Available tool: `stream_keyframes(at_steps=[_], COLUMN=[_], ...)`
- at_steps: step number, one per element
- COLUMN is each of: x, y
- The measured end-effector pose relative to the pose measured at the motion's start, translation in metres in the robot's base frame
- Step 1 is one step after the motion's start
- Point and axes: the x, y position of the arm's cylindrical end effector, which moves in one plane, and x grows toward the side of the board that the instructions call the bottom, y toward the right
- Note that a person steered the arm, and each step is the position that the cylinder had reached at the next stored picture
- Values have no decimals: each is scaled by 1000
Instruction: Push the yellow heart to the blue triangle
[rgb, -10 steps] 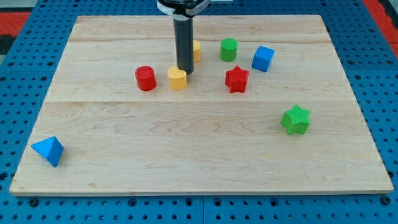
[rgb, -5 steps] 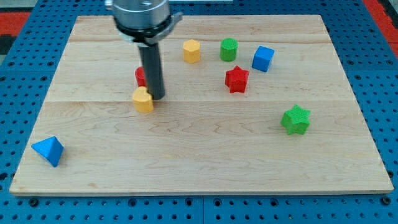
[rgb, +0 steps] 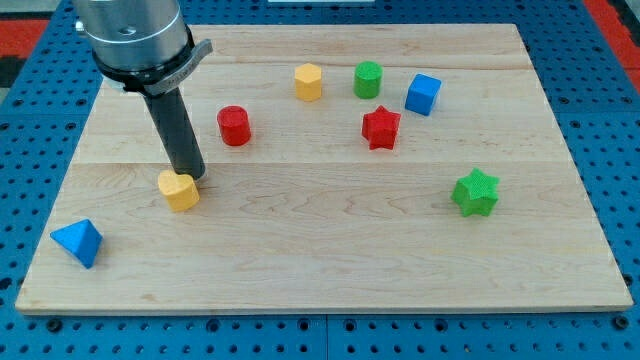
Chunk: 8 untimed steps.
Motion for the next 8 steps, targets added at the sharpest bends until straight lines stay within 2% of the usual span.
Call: stream_keyframes(at_steps=[4, 6, 8], x=[47, 54, 54], y=[13, -43, -60])
